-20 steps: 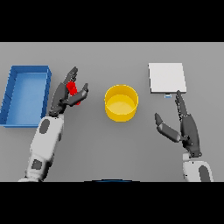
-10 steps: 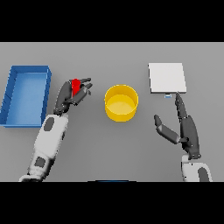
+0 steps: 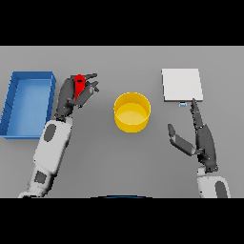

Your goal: Pick up the red beaker and tilt it to pour out 1 green nut into yellow bowl. Pick up the yellow bowl and place it on the metallic measuring scale.

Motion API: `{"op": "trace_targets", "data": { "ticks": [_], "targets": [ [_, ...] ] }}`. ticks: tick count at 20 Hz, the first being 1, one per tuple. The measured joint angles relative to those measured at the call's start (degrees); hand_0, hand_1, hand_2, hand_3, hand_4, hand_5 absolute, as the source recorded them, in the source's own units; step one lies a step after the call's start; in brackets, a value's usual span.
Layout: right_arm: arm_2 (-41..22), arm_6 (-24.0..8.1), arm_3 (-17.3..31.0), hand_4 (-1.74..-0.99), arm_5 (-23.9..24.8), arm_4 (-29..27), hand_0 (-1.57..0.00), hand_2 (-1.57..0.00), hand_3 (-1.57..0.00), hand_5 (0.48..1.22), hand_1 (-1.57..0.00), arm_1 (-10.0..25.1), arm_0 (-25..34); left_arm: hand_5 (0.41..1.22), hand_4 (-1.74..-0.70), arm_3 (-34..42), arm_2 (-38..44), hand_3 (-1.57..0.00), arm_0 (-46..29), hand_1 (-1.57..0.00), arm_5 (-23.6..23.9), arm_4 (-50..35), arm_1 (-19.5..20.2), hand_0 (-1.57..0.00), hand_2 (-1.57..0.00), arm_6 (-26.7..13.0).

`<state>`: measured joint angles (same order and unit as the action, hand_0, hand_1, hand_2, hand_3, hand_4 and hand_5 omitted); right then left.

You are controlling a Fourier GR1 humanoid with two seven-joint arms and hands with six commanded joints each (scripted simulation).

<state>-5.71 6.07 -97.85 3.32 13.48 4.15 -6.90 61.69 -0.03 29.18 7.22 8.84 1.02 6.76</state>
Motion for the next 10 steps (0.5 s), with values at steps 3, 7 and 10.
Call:
{"op": "trace_targets", "data": {
  "ticks": [3,7,10],
  "targets": [
    [-0.34,0.5,-0.58,-1.253,-0.55,0.21,0.0,0.0,0.0,0.666,0.0,0.41,-1.0,1.124,-1.73,3.31,-5.08,-1.56,1.46,-1.56,-1.15,4.97,3.33,-1.56,-1.56,-6.25],
    [-0.23,-0.89,-0.36,-1.256,-0.02,1.17,0.0,0.0,0.0,0.678,0.0,0.77,-0.63,1.112,-1.73,3.29,-10.25,-1.56,4.0,-1.56,-3.3,9.56,6.08,-1.56,-1.56,-11.28],
    [-0.36,-1.7,-0.72,-1.254,-0.14,1.1,0.0,0.0,0.0,0.68,0.0,0.67,-0.06,1.114,-1.73,2.57,-12.49,-1.56,4.94,-1.57,-3.53,11.31,7.18,-1.57,-1.57,-12.29]
  ]
}}
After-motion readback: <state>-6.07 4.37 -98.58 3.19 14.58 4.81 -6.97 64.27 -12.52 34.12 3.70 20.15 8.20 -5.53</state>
